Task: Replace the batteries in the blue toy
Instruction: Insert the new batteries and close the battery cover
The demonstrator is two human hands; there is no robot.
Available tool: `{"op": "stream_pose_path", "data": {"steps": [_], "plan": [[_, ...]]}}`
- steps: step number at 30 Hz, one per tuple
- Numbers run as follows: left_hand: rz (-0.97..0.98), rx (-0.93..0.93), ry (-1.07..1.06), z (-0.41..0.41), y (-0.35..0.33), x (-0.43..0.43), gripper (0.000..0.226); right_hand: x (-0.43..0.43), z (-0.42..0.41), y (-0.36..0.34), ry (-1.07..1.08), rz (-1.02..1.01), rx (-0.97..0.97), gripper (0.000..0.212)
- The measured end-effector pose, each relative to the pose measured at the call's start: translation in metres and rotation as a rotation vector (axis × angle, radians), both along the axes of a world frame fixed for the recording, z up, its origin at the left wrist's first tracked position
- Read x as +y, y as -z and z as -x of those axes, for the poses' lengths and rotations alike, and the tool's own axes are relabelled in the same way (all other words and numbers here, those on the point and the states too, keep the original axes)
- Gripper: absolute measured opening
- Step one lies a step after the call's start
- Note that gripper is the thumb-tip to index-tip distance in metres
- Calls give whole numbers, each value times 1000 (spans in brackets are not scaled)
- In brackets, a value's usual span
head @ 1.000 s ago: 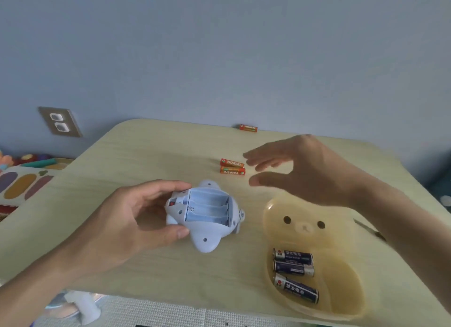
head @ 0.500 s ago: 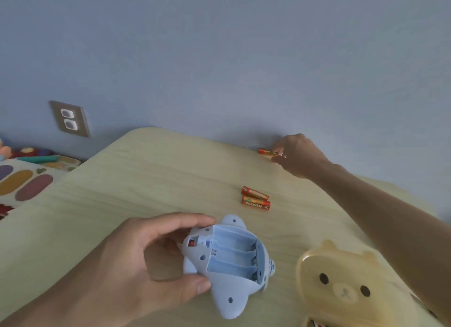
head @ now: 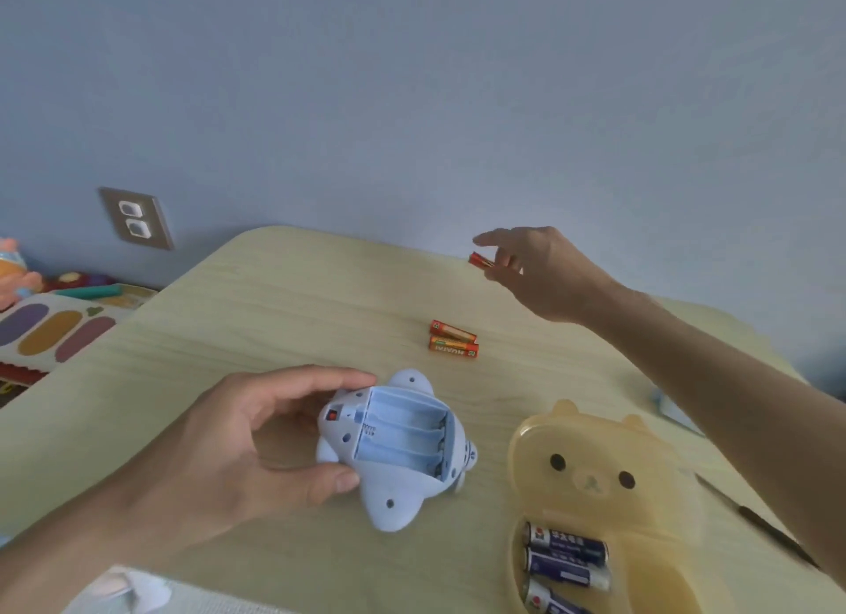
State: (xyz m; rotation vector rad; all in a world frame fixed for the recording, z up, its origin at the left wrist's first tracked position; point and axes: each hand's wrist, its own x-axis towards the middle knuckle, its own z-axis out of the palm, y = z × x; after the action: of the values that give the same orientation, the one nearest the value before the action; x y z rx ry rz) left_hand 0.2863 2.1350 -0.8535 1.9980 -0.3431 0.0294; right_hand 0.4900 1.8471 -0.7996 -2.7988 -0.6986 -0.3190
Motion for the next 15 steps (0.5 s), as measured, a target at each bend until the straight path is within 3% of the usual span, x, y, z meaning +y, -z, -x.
{"op": "stream_pose_path", "data": {"steps": [4, 9, 12, 15], "plan": [[15, 16, -7, 1, -3, -4, 67, -3, 70, -18, -158, -93, -94, 36], [-16, 25, 12, 3, -4, -2, 62, 14, 143, -33, -266, -409, 107, 30], [-18, 14, 9, 3, -5, 0, 63, 27, 164, -30, -377, -420, 133, 34], [-35, 9, 20, 1, -3, 3, 66, 34, 170, -19, -441, -356, 19, 27]]}}
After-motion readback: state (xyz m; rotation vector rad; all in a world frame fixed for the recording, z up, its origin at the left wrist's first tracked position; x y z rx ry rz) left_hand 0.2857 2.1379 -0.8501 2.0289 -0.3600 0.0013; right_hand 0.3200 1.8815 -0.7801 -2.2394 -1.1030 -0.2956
